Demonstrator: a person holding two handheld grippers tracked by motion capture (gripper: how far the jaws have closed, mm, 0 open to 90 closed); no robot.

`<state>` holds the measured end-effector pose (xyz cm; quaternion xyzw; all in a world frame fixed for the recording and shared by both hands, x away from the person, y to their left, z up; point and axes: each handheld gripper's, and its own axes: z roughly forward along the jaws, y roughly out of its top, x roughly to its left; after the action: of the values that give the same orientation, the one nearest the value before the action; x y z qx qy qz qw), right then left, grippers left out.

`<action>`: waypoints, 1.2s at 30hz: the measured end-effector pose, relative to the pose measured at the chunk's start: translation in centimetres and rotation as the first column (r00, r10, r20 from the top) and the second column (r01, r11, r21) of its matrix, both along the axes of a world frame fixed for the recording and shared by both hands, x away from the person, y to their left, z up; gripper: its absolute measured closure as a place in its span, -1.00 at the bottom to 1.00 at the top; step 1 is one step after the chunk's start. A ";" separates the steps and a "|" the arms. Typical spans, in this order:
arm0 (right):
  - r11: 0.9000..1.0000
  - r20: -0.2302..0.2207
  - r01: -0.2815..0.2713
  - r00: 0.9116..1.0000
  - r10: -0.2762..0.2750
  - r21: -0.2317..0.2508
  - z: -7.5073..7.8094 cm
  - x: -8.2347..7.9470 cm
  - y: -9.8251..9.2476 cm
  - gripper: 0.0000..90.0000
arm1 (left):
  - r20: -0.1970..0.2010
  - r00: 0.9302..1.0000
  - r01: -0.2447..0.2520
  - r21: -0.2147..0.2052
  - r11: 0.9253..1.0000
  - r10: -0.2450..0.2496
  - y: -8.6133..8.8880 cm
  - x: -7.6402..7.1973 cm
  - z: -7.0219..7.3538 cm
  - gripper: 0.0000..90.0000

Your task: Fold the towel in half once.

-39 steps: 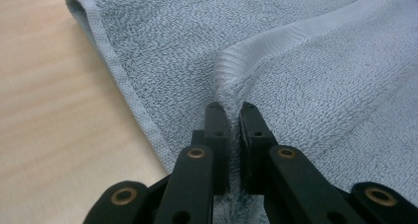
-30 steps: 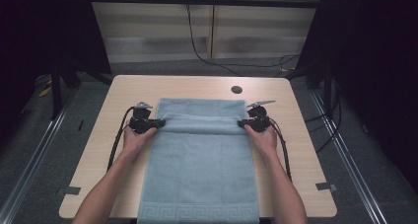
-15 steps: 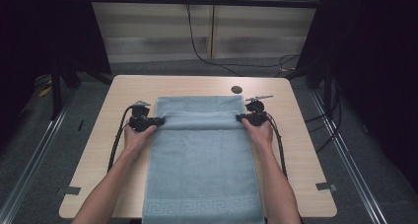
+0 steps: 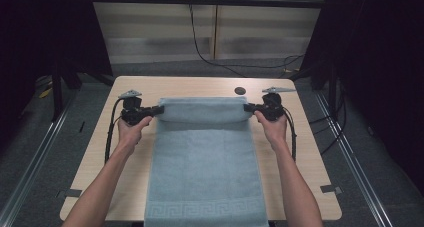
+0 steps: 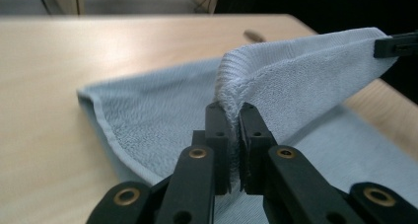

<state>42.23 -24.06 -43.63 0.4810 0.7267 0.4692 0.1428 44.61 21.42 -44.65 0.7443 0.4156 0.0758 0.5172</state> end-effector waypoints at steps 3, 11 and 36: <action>1.000 0.037 -0.004 0.999 0.004 0.007 1.7 -0.3 -0.2 0.88 | 0.047 0.999 0.003 -0.031 1.000 -0.002 0.2 -0.3 2.4 0.89; 0.996 0.185 -0.037 0.982 0.021 0.081 8.6 -2.0 -0.9 0.88 | 0.156 0.988 0.033 -0.098 0.995 -0.017 0.5 -2.2 8.3 0.89; 0.980 0.257 -0.196 0.948 0.186 0.015 11.2 -15.0 -0.6 0.88 | 0.273 0.950 0.177 -0.072 0.982 -0.151 2.8 -15.1 11.0 0.89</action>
<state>27.22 -24.62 -32.39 0.3469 0.7359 0.5531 0.1793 29.54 24.22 -33.64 0.7336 0.2821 0.1118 0.6081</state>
